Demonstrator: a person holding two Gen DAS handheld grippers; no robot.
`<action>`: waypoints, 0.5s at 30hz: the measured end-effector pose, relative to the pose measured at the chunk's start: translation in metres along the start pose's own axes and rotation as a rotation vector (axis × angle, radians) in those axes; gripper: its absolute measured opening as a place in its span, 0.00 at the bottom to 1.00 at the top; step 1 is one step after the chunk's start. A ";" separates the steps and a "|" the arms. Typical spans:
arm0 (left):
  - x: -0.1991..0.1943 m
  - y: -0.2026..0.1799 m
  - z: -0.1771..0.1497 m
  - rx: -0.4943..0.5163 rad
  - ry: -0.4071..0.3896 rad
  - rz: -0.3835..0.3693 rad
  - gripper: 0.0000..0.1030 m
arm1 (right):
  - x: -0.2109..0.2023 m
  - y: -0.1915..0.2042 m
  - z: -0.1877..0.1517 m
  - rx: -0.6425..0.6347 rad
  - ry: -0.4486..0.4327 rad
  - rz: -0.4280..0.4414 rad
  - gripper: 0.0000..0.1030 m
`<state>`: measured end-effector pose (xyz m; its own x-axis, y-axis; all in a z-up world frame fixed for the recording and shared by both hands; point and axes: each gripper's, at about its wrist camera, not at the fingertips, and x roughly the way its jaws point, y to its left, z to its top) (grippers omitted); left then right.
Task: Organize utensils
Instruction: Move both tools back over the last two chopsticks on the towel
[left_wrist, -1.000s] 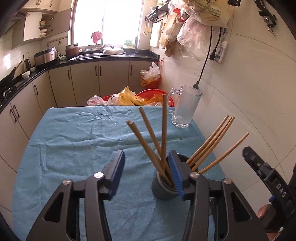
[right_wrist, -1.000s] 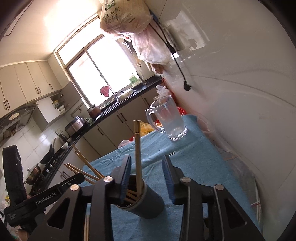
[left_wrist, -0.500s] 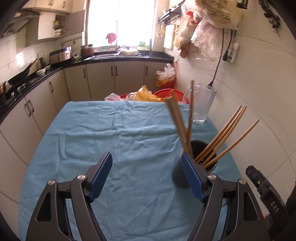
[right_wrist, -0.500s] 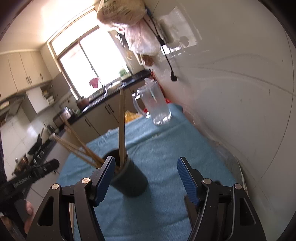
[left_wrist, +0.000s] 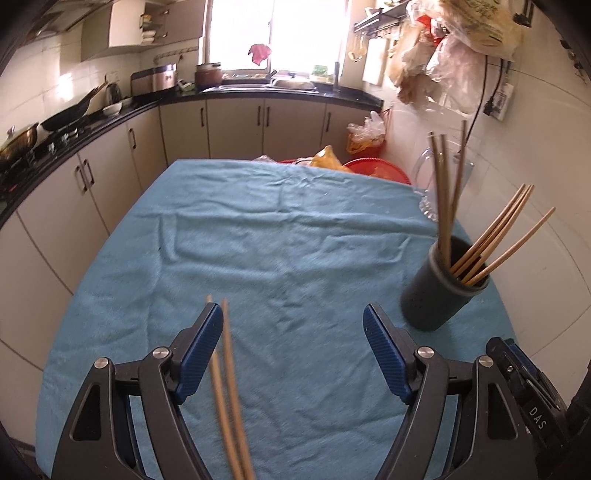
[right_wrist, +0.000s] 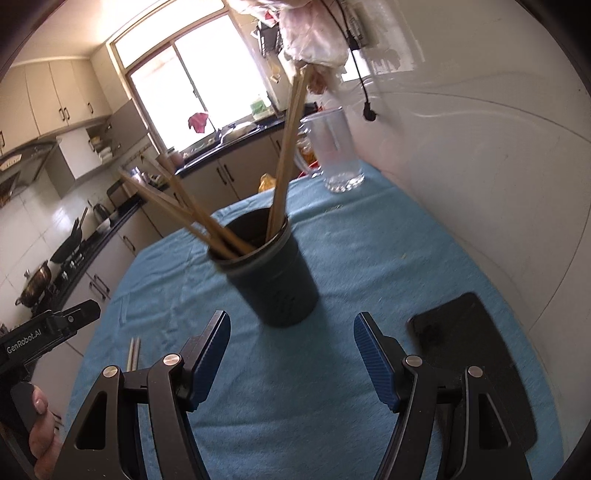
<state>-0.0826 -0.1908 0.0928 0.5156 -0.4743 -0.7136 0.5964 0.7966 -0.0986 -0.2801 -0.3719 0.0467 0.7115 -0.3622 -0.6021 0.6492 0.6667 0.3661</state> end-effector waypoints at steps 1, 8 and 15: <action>0.000 0.007 -0.004 -0.008 0.006 -0.001 0.75 | 0.002 0.003 -0.003 -0.007 0.005 0.002 0.72; 0.000 0.075 -0.035 -0.119 0.081 0.027 0.75 | 0.018 0.029 -0.030 -0.047 0.064 0.040 0.72; 0.014 0.116 -0.053 -0.193 0.153 0.034 0.75 | 0.037 0.054 -0.054 -0.103 0.128 0.080 0.72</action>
<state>-0.0388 -0.0858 0.0343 0.4253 -0.3956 -0.8140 0.4439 0.8750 -0.1932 -0.2332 -0.3136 0.0061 0.7152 -0.2237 -0.6621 0.5563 0.7557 0.3457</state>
